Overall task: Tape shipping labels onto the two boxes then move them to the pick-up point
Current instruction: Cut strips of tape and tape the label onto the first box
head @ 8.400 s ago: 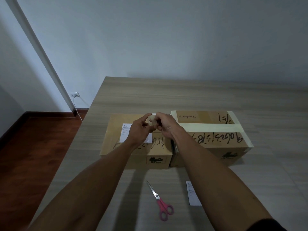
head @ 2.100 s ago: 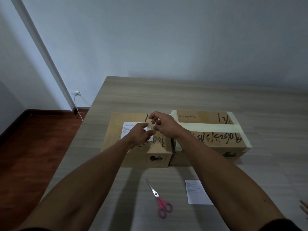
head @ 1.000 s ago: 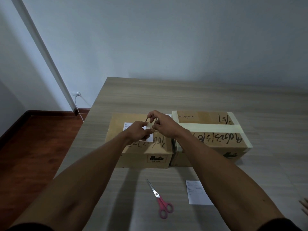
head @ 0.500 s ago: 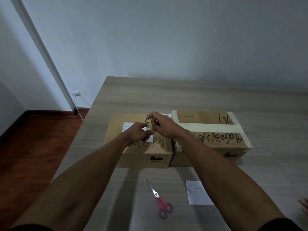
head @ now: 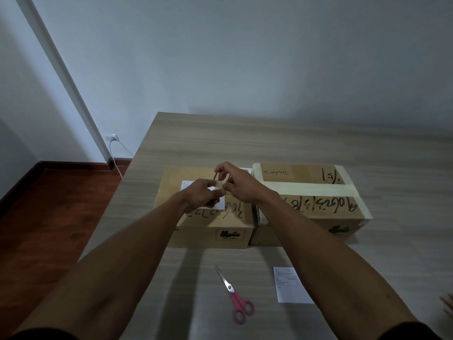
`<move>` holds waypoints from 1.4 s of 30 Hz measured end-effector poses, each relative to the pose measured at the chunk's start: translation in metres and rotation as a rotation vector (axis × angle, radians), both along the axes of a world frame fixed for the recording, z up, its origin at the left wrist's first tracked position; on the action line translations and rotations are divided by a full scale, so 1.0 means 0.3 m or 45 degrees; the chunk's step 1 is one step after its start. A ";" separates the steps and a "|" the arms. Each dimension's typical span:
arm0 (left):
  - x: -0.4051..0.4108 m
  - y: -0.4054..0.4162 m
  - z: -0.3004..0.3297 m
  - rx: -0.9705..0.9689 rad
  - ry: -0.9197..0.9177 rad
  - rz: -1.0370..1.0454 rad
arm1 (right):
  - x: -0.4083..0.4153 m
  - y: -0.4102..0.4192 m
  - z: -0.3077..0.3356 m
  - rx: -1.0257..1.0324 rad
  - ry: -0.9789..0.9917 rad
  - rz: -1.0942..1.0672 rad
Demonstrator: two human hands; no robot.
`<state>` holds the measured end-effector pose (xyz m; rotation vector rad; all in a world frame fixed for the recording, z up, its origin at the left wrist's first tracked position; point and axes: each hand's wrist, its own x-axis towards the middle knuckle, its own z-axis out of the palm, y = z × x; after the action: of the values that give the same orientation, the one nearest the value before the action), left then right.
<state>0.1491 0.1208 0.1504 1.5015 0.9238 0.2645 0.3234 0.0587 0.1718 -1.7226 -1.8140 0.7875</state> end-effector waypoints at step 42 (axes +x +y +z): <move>0.020 -0.031 -0.014 0.025 -0.099 0.017 | 0.012 -0.006 -0.006 -0.069 0.003 -0.021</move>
<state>0.1551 0.1115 0.1463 1.4929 0.8720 0.3399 0.3269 0.0568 0.1699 -1.7678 -1.7900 0.8385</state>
